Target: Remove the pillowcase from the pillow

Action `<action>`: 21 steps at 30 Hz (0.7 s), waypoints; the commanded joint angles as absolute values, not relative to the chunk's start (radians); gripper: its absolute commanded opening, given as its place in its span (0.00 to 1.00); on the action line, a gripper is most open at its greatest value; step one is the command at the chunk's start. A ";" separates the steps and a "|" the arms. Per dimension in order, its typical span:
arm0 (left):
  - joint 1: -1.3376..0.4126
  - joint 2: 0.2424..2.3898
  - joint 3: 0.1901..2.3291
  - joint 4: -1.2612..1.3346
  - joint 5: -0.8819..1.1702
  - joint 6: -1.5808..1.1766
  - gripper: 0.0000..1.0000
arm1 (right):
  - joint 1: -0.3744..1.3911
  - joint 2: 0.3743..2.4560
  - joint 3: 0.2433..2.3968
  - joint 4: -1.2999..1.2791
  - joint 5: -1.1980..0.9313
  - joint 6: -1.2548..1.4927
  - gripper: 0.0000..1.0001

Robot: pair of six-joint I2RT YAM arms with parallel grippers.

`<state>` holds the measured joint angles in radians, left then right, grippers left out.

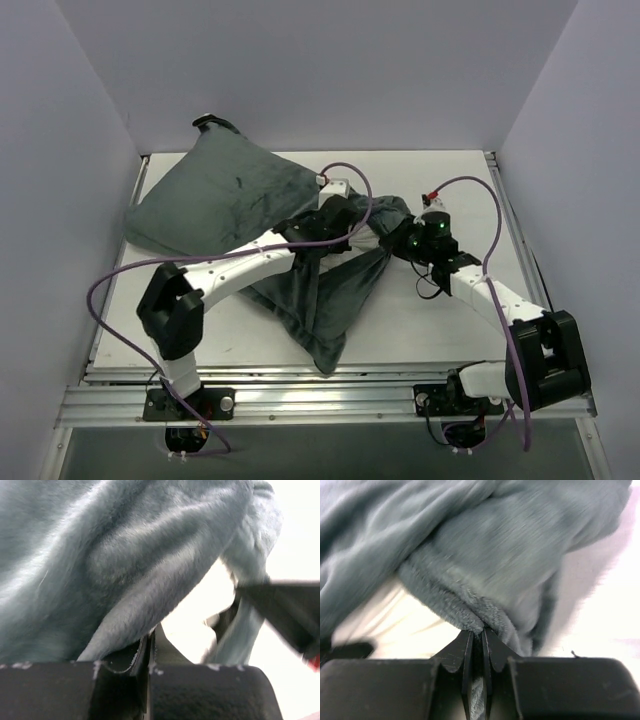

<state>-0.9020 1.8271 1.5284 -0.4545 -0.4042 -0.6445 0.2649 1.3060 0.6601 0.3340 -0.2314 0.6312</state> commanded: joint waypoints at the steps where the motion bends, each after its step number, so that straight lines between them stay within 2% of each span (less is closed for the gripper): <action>1: -0.845 1.620 1.425 -0.684 -0.433 -0.510 0.02 | 0.117 1.313 0.745 0.186 -0.089 0.612 0.00; 5: -0.790 1.381 1.310 -0.718 -0.385 -0.492 0.02 | 0.066 1.325 0.850 0.104 -0.005 0.620 0.00; 8: -0.766 1.281 1.246 -0.748 -0.355 -0.494 0.02 | 0.049 1.336 0.920 0.066 0.038 0.643 0.00; 16: -0.695 1.102 1.128 -0.770 -0.298 -0.518 0.02 | 0.008 1.384 1.094 -0.030 0.123 0.638 0.00; 21: -0.660 1.048 1.124 -0.732 -0.272 -0.548 0.02 | 0.018 1.376 1.040 -0.009 0.062 0.604 0.00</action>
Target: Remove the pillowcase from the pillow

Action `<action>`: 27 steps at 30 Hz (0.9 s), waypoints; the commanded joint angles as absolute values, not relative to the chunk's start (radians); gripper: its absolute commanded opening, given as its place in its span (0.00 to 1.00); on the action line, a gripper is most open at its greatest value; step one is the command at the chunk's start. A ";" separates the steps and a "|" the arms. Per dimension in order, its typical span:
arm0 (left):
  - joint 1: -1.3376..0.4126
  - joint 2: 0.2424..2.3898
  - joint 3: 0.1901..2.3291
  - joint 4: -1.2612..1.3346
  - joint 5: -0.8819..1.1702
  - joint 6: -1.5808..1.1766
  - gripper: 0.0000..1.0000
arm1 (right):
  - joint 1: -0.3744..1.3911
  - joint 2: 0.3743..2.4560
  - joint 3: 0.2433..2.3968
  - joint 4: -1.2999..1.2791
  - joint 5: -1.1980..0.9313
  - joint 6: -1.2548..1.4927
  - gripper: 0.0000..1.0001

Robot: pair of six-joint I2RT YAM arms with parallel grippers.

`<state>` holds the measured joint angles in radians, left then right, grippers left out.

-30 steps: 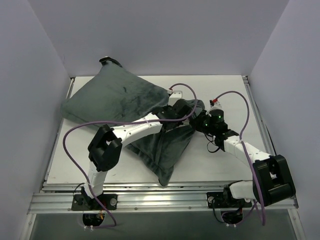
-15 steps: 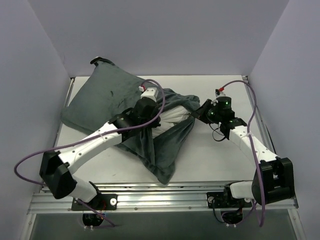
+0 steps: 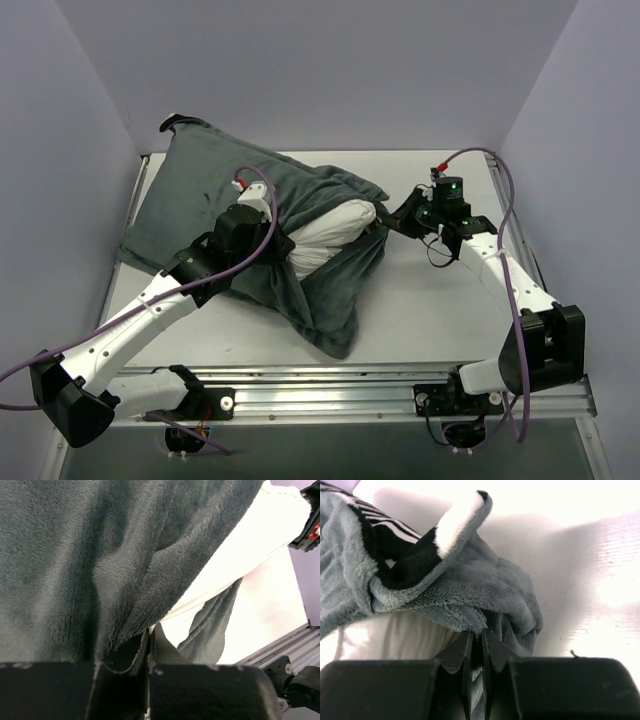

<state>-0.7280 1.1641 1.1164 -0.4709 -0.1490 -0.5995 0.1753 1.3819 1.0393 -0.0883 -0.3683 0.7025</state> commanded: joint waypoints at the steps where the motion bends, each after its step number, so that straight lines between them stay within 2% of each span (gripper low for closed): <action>1: -0.661 1.057 1.129 -0.688 -0.256 -0.552 0.02 | 0.046 1.370 1.013 0.044 0.023 0.597 0.00; 9: -0.663 1.282 1.284 -0.414 -0.144 -0.591 0.02 | 0.236 1.240 0.753 0.080 -0.147 0.548 0.02; 15: -0.664 1.486 1.433 -0.373 -0.084 -0.549 0.02 | 0.248 1.088 0.842 -0.216 -0.158 0.373 0.22; 18: -0.666 1.520 1.471 -0.397 -0.074 -0.519 0.02 | 0.311 1.036 0.902 -0.238 -0.144 0.377 0.33; 19: -0.666 1.511 1.470 -0.416 -0.093 -0.528 0.02 | 0.330 1.028 0.910 -0.230 -0.158 0.380 0.42; 22: -0.664 1.471 1.396 -0.373 -0.098 -0.532 0.02 | 0.415 0.993 0.919 -0.172 -0.169 0.356 0.57; 27: -0.663 1.457 1.381 -0.391 -0.092 -0.505 0.02 | 0.581 0.976 0.910 -0.112 -0.135 0.272 0.64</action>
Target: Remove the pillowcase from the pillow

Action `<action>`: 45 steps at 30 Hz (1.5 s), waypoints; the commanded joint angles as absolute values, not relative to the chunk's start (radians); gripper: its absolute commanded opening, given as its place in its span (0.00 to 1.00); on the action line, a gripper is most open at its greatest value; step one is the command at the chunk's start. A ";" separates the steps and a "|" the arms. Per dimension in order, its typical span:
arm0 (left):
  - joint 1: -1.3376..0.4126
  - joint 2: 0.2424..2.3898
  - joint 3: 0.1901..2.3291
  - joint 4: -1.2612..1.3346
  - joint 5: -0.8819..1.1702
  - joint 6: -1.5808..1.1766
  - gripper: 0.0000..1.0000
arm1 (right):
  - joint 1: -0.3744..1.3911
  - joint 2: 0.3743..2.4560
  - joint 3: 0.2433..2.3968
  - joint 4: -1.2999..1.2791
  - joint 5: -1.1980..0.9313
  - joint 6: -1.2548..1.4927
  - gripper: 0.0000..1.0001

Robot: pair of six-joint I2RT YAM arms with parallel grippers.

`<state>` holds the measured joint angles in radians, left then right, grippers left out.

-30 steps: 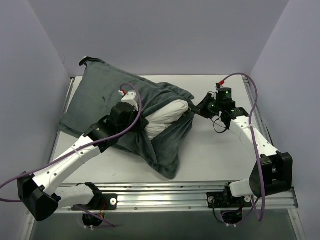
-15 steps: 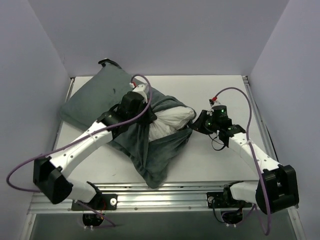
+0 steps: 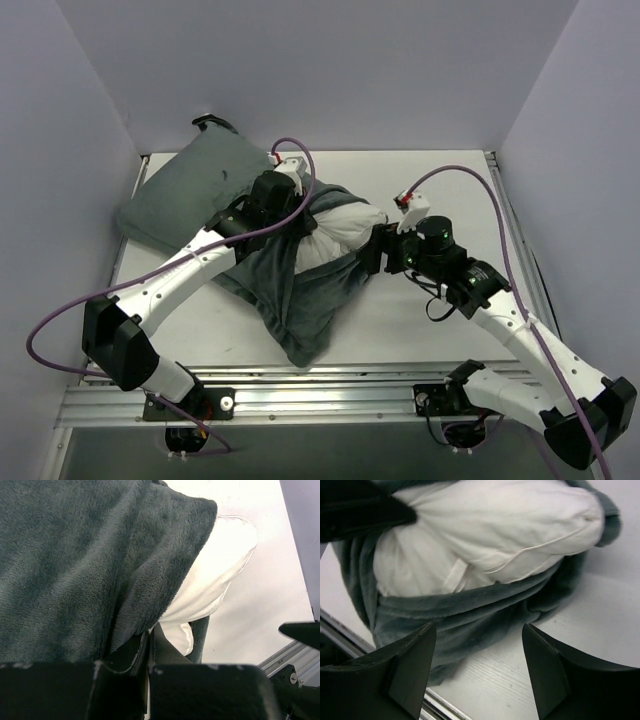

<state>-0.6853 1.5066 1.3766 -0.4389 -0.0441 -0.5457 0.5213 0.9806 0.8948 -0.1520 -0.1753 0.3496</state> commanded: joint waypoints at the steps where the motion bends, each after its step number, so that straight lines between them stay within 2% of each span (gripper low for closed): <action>1: -0.664 1.457 1.382 -0.393 -0.078 -0.494 0.02 | 0.641 0.974 0.905 -0.100 -0.129 0.243 0.66; 7: -0.664 1.450 1.382 -0.411 -0.046 -0.476 0.02 | 0.837 1.063 0.896 -0.009 -0.094 0.147 0.71; 12: -0.663 1.463 1.411 -0.434 -0.031 -0.454 0.02 | 0.920 1.190 0.942 0.052 -0.112 0.063 0.71; 19: -0.666 1.470 1.425 -0.433 -0.012 -0.460 0.02 | 0.927 1.318 0.966 0.103 -0.065 0.011 0.72; 27: -0.664 1.473 1.424 -0.456 -0.018 -0.453 0.02 | 0.925 1.285 1.034 0.103 -0.029 -0.032 0.72; 32: -0.666 1.496 1.442 -0.465 -0.021 -0.457 0.02 | 0.925 1.353 1.049 0.110 -0.092 -0.031 0.71; 36: -0.664 1.517 1.465 -0.460 -0.037 -0.460 0.02 | 0.927 1.408 1.025 0.109 -0.216 -0.009 0.65; 41: -0.663 1.557 1.506 -0.454 -0.052 -0.453 0.02 | 0.943 1.411 0.930 0.107 -0.253 0.029 0.62; 44: -0.657 1.578 1.534 -0.440 -0.066 -0.453 0.02 | 0.979 1.413 0.891 0.085 -0.247 0.055 0.54; 45: -0.654 1.591 1.543 -0.436 -0.071 -0.457 0.02 | 1.008 1.411 0.884 0.078 -0.241 0.066 0.48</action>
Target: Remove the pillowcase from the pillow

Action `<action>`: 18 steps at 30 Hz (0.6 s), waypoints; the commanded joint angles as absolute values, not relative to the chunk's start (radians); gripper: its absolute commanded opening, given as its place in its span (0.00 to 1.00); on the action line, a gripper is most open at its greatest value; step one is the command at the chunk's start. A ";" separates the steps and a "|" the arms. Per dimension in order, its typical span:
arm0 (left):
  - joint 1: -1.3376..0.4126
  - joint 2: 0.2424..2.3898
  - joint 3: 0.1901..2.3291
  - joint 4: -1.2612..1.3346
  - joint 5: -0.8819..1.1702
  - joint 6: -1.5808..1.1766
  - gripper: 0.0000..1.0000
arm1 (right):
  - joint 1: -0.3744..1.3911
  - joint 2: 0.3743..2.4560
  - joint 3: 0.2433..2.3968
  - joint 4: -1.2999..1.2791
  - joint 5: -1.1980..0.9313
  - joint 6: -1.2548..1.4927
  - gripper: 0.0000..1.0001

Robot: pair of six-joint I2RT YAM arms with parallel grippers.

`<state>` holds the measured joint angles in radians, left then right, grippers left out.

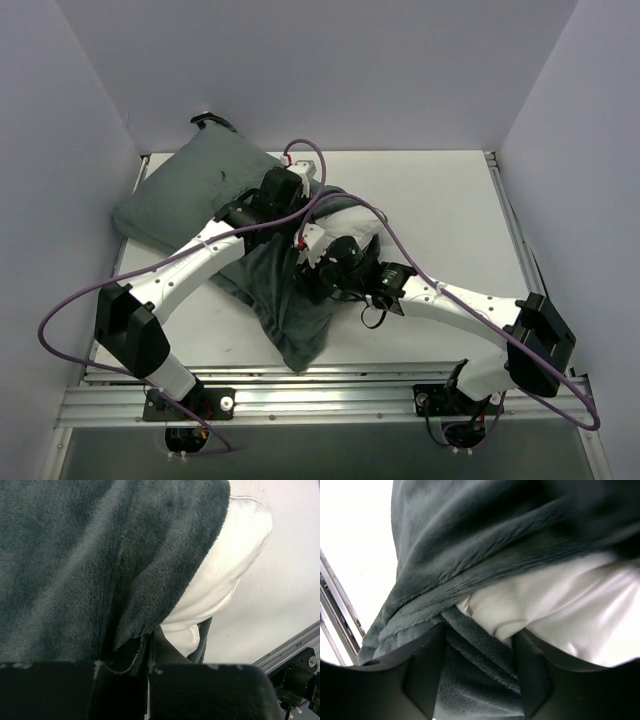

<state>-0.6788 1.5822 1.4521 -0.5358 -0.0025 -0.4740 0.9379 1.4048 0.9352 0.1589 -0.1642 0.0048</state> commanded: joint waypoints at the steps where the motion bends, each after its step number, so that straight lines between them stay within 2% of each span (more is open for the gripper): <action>1: -0.649 1.597 1.552 -0.430 -0.081 -0.460 0.02 | 1.026 1.402 0.876 0.075 -0.233 0.081 0.45; 4: -0.631 1.640 1.618 -0.419 -0.109 -0.471 0.02 | 1.100 1.385 0.859 0.052 -0.215 0.112 0.34; 9: -0.612 1.698 1.724 -0.411 -0.144 -0.486 0.02 | 1.158 1.361 0.822 0.014 -0.212 0.156 0.08; 11: -0.604 1.706 1.739 -0.393 -0.166 -0.503 0.02 | 1.177 1.350 0.813 0.005 -0.222 0.169 0.00; 18: -0.588 1.741 1.838 -0.345 -0.274 -0.600 0.02 | 1.222 1.344 0.822 -0.107 -0.229 0.190 0.00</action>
